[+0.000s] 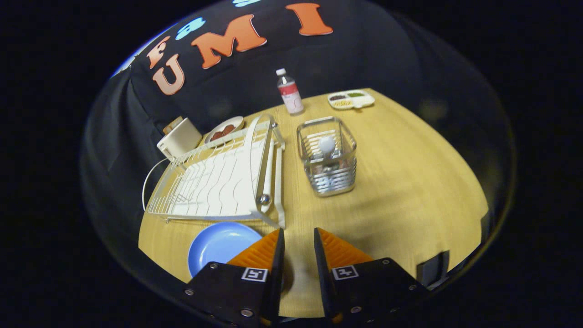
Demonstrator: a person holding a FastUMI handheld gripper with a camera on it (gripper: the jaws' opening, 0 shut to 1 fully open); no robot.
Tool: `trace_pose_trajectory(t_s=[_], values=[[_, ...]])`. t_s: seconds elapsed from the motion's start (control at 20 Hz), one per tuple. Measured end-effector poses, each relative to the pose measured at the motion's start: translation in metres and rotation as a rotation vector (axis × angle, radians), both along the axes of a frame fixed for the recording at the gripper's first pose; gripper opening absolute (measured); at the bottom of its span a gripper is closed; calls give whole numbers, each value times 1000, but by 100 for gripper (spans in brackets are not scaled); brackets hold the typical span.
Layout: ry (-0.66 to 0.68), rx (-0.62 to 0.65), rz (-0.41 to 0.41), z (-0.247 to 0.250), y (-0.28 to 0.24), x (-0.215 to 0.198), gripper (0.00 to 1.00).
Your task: Take the plate from the dish rack, then take the spoon from the basket and place it into the plate.
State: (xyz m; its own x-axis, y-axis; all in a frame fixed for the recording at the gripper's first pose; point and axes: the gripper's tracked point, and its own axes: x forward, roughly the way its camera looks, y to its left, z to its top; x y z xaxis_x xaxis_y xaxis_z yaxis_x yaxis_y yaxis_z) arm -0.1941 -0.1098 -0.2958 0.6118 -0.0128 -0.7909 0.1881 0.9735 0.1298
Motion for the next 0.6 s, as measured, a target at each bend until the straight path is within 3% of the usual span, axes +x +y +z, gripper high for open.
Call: trace_pose_trajectory(t_s=[0.1,0.2,0.6], values=[[-124,-124,-7,25,-27,23,51],[-232,-181,-11,42,-36,45,57],[-245,-220,50,12,-40,90,58]])
